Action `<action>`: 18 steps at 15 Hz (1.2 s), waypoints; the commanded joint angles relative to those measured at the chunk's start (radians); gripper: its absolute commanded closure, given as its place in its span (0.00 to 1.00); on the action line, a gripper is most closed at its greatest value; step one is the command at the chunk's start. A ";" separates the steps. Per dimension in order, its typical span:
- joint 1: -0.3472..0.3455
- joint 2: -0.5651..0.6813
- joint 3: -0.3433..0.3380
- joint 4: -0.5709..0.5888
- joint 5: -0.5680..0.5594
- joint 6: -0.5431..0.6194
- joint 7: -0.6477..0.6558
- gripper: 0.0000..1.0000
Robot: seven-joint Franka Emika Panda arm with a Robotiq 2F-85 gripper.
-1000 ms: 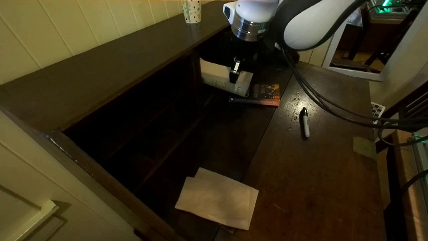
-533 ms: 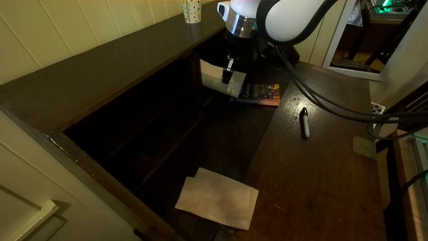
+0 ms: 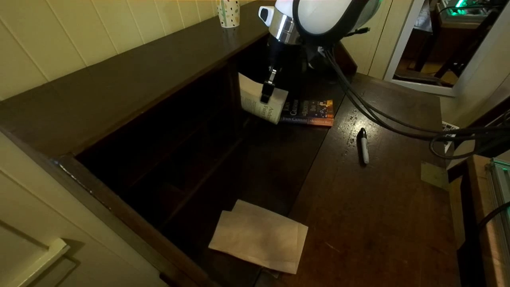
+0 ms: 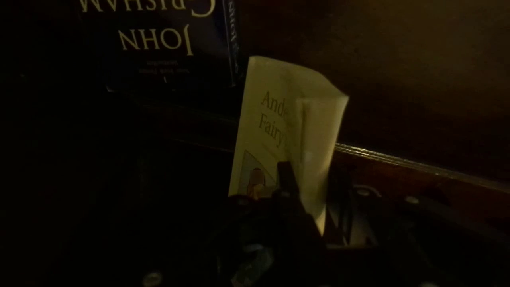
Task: Put the white book in the top middle compartment
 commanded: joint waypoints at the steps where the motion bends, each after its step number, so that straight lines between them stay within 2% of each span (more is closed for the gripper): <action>1: -0.041 0.020 0.042 0.048 0.070 -0.005 -0.092 0.94; 12: -0.051 0.122 0.078 0.158 0.052 -0.004 -0.171 0.94; 18: -0.065 0.153 0.074 0.195 0.043 0.002 -0.191 0.94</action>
